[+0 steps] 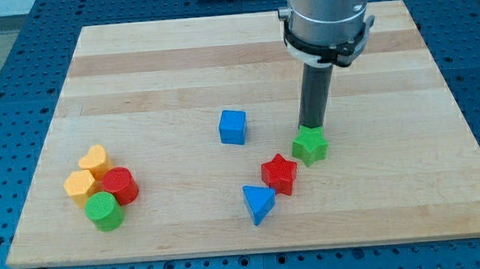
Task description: Push the green star into the red star
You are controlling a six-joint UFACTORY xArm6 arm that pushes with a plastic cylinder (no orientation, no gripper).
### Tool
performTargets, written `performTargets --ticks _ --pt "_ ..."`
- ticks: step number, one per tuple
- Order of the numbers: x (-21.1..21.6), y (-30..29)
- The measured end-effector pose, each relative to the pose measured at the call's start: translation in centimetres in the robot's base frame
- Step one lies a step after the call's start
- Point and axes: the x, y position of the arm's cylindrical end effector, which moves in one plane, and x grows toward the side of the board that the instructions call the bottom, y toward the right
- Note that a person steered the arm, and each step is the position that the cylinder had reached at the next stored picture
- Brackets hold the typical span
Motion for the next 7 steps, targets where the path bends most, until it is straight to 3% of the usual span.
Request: performTargets --ticks 4,7 --pt "2.3 -1.2" --pt "-6.1 -6.3"
